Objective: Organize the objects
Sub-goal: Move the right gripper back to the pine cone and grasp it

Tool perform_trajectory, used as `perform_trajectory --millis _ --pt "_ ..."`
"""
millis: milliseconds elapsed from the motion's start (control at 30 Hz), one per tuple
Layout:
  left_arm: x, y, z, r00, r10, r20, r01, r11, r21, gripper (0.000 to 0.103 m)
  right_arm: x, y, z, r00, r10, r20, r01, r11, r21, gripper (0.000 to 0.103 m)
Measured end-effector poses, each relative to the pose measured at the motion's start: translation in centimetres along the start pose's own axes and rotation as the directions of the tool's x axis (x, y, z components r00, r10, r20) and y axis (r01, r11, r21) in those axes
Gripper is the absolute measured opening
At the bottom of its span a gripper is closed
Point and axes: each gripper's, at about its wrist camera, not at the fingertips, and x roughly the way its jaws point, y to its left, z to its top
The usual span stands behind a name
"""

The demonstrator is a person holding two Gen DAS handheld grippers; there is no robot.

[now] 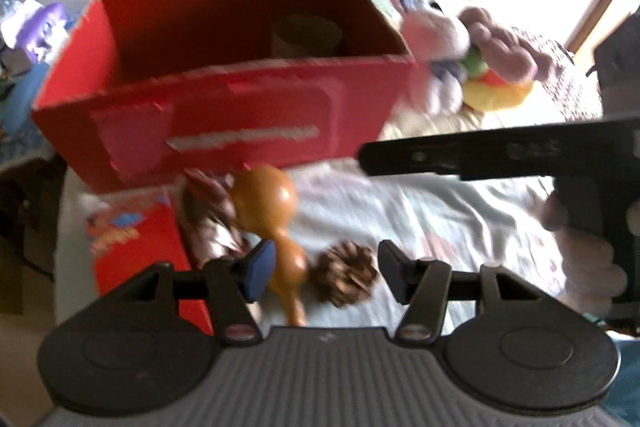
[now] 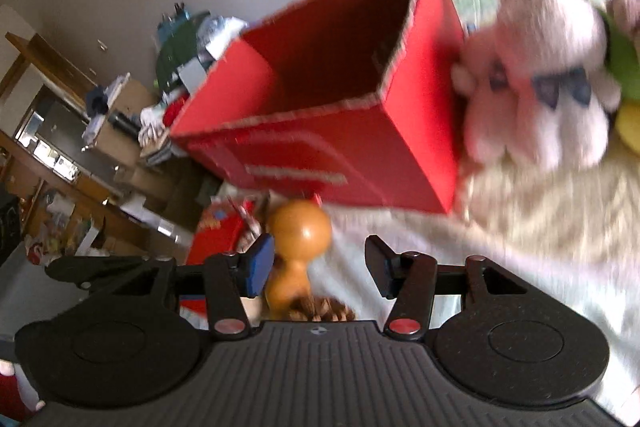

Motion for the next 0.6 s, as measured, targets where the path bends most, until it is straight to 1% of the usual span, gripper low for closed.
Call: perform_trajectory --millis 267,433,600 --pt "2.0 -1.5 -1.9 0.999 -0.008 -0.047 0.006 0.998 -0.059 0.06 0.6 -1.9 -1.4 0.995 0.028 -0.098 -0.021 0.997 0.073 0.054" --pt "3.5 -2.1 -2.2 0.998 0.011 -0.067 -0.016 0.998 -0.064 0.06 1.0 -2.6 -1.8 0.988 0.062 -0.144 -0.046 0.992 0.117 0.054" --pt "4.8 -1.9 -2.3 0.995 0.028 -0.094 -0.035 0.997 -0.066 0.06 2.1 -2.5 -1.9 0.98 0.086 -0.181 -0.062 0.989 0.131 0.054"
